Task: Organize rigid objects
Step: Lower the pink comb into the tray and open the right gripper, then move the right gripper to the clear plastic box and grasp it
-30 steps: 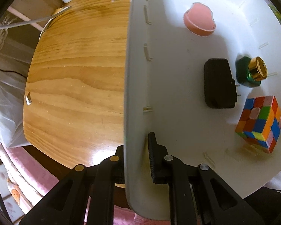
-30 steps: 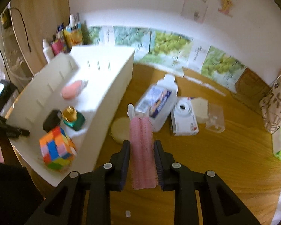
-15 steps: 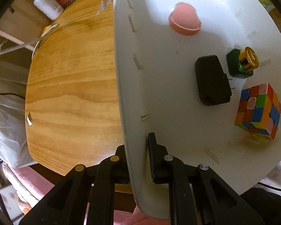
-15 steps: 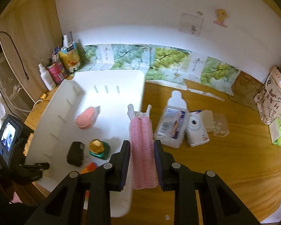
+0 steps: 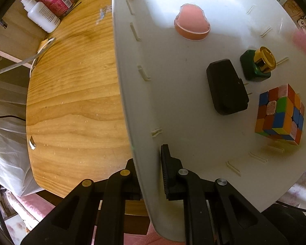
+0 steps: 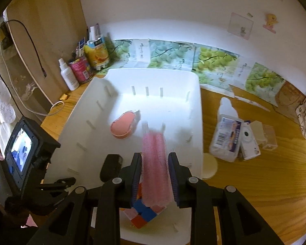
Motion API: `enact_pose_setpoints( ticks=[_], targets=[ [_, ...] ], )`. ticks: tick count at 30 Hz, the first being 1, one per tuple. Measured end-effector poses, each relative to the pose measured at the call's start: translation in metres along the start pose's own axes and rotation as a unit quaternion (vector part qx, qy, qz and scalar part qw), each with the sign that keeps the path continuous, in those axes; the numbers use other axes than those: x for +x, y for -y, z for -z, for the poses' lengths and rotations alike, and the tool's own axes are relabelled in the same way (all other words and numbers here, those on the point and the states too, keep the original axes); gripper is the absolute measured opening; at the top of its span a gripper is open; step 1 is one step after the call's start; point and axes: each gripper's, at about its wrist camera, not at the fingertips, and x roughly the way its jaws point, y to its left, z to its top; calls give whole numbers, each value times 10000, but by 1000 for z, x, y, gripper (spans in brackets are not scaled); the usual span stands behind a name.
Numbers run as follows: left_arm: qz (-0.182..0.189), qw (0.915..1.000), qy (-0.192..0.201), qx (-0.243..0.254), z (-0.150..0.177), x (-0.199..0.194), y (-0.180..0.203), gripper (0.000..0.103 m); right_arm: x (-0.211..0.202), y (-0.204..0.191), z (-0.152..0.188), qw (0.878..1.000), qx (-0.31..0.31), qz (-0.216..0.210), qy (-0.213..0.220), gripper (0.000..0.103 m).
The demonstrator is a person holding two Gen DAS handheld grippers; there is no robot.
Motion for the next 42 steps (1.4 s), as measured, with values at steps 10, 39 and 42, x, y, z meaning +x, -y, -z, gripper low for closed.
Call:
enact_pose_setpoints(
  ticks=[10, 39, 42],
  targets=[
    [49, 9998, -18, -213, 7, 4, -5, 15, 0, 27, -6, 9990, 357, -261, -107, 44],
    [-206, 9876, -64, -1556, 20, 7, -10, 18, 82, 182, -26, 9666, 1955, -827, -1437, 60],
    [-244, 9861, -95, -1642, 21, 8, -10, 18, 92, 188, -23, 9590, 2124, -1005, -1587, 60]
  ],
)
